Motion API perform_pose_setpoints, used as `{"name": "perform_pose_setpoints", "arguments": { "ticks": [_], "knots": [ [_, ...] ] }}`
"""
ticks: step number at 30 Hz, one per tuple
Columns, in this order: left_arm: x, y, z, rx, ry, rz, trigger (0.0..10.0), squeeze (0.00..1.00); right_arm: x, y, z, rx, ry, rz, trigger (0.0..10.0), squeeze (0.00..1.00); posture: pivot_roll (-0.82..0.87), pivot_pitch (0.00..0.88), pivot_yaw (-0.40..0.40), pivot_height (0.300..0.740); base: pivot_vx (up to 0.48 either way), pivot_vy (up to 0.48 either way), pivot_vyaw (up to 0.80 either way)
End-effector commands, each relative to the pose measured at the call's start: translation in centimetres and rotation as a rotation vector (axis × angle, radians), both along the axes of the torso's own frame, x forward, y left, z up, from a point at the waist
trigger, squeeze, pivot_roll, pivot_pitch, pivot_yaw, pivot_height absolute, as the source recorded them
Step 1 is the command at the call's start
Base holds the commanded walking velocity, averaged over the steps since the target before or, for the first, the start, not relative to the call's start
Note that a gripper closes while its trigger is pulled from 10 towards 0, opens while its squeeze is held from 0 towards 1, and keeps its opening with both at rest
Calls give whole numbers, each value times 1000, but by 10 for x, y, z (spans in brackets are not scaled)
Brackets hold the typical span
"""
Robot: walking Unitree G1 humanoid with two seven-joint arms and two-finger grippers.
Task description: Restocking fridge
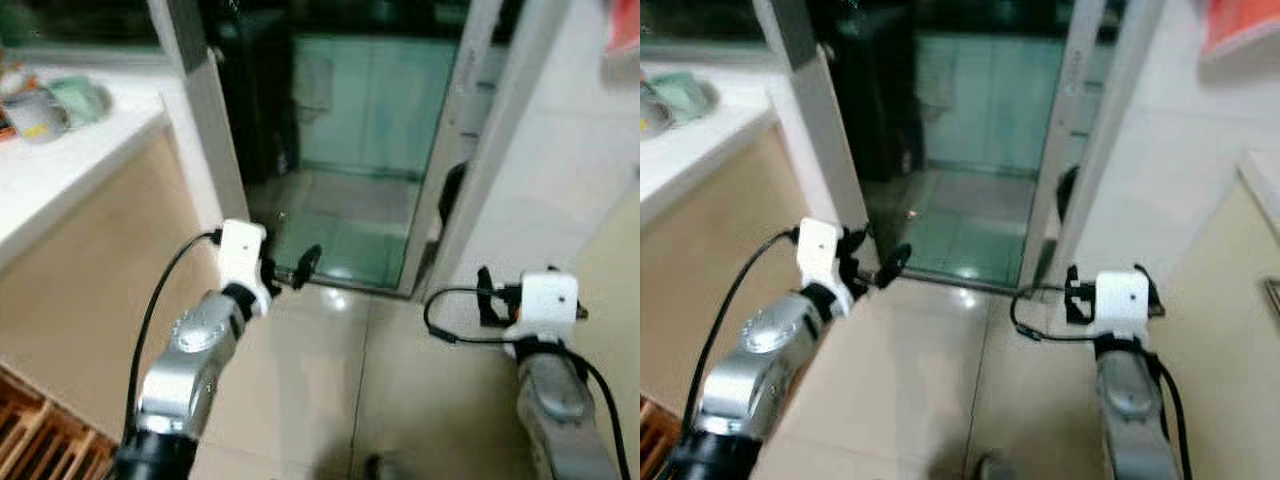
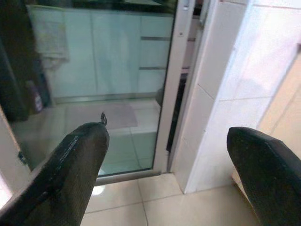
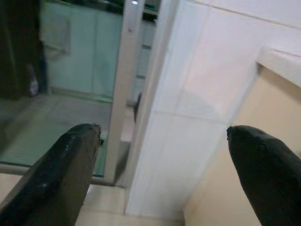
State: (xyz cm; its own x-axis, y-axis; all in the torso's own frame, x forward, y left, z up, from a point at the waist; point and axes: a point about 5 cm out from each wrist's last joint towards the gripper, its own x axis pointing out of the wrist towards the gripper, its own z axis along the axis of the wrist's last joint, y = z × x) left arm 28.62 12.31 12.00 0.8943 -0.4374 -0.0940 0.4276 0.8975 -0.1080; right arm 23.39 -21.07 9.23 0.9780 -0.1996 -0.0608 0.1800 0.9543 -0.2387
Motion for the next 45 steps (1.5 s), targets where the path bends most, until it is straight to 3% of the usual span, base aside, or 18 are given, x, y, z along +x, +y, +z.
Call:
{"name": "perform_pose_setpoints", "arguments": {
  "ticks": [1, 10, 13, 38, 45],
  "knots": [
    [2, -3, 4, 1, -10, -5, 10000, 0, 4, -1, 3, 0, -10, 3, 10000, 745, -106, 0, 72, 740, 0, 435, -800],
    [2, -8, 7, 75, -52, -22, 10000, 0, 2, 5, 3, -10, -15, 36, 10000, 710, -112, 0, 74, 740, 71, 172, -356],
    [1, -9, 8, 41, -60, -27, 10000, 0, 1, 5, 3, -14, -13, 37, 10000, 706, -112, 0, 74, 740, 0, 0, 0],
    [2, -8, 5, 18, -29, 31, 10000, 0, 3, 3, 4, -17, -8, 48, 10000, 714, -111, 0, 63, 740, 480, 0, 0],
    [2, 6, -3, 84, 1, 94, 10000, 0, 2, 2, 3, -32, 6, 49, 10000, 737, -113, 0, 62, 740, 55, 0, 328]
  ]
}}
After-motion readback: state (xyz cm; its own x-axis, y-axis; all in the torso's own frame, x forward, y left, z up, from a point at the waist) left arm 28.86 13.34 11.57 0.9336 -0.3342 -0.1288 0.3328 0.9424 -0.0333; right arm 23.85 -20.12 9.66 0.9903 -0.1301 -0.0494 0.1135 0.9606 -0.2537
